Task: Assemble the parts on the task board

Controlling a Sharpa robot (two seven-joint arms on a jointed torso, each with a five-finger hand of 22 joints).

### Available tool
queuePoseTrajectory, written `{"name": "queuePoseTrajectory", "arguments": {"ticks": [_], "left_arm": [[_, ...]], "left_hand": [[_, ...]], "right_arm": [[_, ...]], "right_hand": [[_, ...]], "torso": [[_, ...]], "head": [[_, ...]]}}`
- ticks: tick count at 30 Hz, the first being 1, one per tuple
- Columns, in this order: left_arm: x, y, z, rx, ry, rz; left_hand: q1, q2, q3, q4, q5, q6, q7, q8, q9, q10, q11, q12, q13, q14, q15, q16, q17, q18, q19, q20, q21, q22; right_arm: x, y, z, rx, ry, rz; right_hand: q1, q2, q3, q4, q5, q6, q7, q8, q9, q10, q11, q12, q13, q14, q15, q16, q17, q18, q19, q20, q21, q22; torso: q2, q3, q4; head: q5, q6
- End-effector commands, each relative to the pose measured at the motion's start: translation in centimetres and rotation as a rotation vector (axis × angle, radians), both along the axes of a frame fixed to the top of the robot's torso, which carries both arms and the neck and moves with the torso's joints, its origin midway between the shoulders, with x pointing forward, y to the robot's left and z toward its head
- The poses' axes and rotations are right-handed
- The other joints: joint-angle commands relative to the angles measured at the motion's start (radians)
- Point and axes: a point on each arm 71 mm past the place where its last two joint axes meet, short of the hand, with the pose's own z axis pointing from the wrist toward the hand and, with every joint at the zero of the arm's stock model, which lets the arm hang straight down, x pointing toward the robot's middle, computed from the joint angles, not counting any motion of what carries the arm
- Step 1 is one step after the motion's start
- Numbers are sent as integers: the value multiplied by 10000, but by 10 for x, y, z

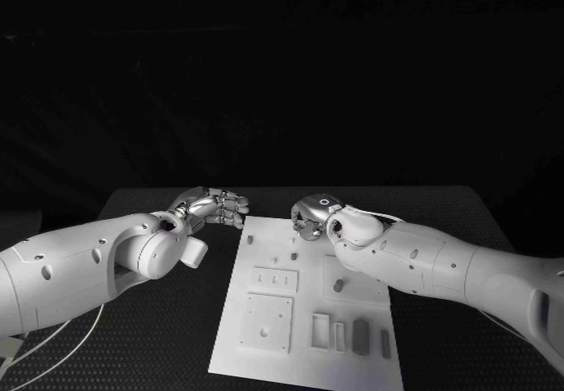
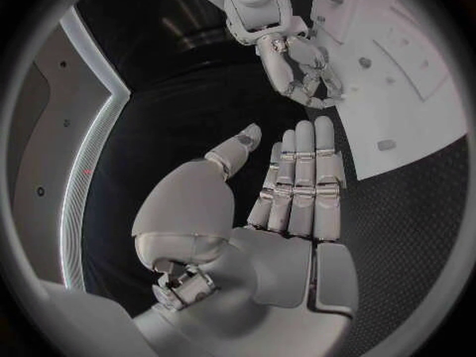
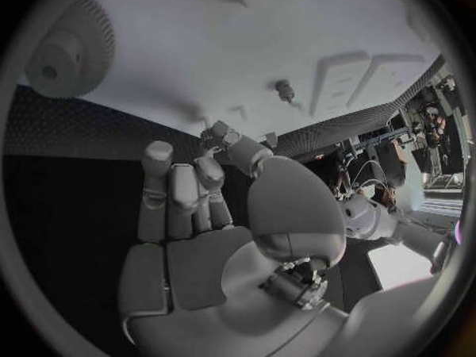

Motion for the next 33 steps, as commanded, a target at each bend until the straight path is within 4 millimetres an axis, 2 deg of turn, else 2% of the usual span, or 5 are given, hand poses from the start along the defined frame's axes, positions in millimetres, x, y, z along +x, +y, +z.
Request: {"name": "queuePoseTrajectory", "arguments": {"ticks": [1,9,13,17,33], "left_arm": [[0,-3,2,-49,-77,-163],[0,-4,2,-47,-75,-176],[1,-4,2,-42,-77,-163],[1,-5,3,-49,-80,-189],[1,-4,3,-37,-77,-178]], "left_hand": [[-122,-11,-6,-40,49,32,29,-65,-17,89,7,-63,15,-8,29,-65,19,212,-9,-72,-60,13],[-121,-12,-5,-41,49,33,29,-67,-18,93,7,-69,17,-6,29,-71,26,211,-9,-73,-61,16],[-120,-13,-4,-42,49,34,29,-68,-19,95,7,-72,18,-5,29,-75,31,210,-9,-74,-62,17],[-119,-14,-3,-44,49,35,29,-68,-20,97,7,-74,19,-4,29,-79,35,210,-9,-74,-63,18],[-113,-19,-1,-48,49,38,29,-71,-23,105,5,-86,22,0,28,-93,52,208,-8,-76,-67,24]], "right_arm": [[0,2,-2,-243,95,80],[1,0,-7,-406,298,-34],[2,-1,-8,-366,323,-88],[2,-1,-8,-315,400,-110],[1,1,-7,-3,454,-120]], "right_hand": [[-15,-16,42,-6,5,904,210,18,9,-414,-107,14,-11,185,-145,48,-10,311,-12,-89,50,173],[-29,-23,44,-3,5,885,215,4,7,-409,-103,8,-24,167,-142,41,-60,311,-12,-91,48,171],[-74,-51,51,6,5,767,247,-75,-15,-395,-74,-4,-54,176,-121,42,-80,311,-11,-94,44,167],[-152,-150,52,25,4,597,306,-192,-52,-397,-20,-18,-89,163,-72,45,-140,311,-8,-91,40,163],[-277,-400,112,58,3,-137,583,-680,-275,-461,245,-7,-167,109,176,86,-305,311,10,-78,17,153]], "torso": [[-4,-12,-13],[-3,-12,7],[-10,-9,-11],[3,-4,-11],[3,-8,-32]], "head": [[30,11],[3,-23],[96,-44],[61,-28],[145,-61]]}}
